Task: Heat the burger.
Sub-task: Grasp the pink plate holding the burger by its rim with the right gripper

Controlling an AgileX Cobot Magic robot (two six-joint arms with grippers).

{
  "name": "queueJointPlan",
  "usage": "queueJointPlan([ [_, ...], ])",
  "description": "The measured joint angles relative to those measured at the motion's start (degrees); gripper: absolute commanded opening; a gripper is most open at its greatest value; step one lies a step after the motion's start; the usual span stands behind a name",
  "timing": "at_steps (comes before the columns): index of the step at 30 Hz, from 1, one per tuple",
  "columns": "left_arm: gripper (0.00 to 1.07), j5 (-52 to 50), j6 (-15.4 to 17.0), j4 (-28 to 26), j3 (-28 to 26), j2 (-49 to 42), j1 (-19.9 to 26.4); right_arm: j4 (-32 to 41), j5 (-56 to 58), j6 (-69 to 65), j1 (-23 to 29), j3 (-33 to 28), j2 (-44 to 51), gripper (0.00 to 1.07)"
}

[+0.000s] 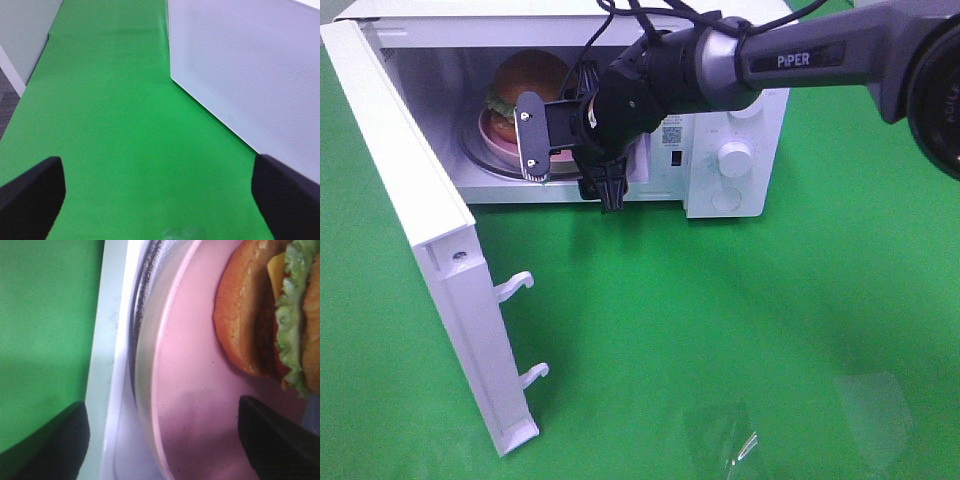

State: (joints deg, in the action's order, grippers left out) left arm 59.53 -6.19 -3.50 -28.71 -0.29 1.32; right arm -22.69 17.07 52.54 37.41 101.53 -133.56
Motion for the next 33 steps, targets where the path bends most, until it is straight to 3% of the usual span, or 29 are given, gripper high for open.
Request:
queueJointPlan([
  [15,0.93,0.0,0.0,2.5,0.0,0.0,0.0,0.1,0.2,-0.5,-0.1,7.8,-5.1,0.78],
  [20,0.93,0.0,0.0,2.6,0.0,0.0,0.0,0.5,0.5,-0.5,-0.1,8.0,-5.2,0.71],
  [21,0.93,0.0,0.0,2.6,0.0,0.0,0.0,0.9,0.8,-0.5,-0.1,8.0,-5.2,0.65],
  [24,0.93,0.0,0.0,2.8,0.0,0.0,0.0,1.8,1.3,-0.5,-0.1,8.0,-5.2,0.60],
  [25,0.93,0.0,0.0,2.8,0.0,0.0,0.0,2.7,2.2,-0.5,-0.1,8.0,-5.3,0.48],
  [26,0.93,0.0,0.0,2.8,0.0,0.0,0.0,2.7,2.2,-0.5,-0.1,8.0,-5.3,0.48],
  [27,0.93,0.0,0.0,2.8,0.0,0.0,0.0,3.4,3.3,-0.8,-0.1,8.0,-5.3,0.34],
  [28,0.93,0.0,0.0,2.8,0.0,0.0,0.0,3.4,3.3,-0.8,-0.1,8.0,-5.3,0.34],
  [30,0.93,0.0,0.0,2.8,0.0,0.0,0.0,5.6,4.9,-1.4,0.0,8.0,-5.3,0.08],
  [33,0.93,0.0,0.0,2.8,0.0,0.0,0.0,6.7,5.5,-1.4,0.0,8.0,-5.3,0.00],
])
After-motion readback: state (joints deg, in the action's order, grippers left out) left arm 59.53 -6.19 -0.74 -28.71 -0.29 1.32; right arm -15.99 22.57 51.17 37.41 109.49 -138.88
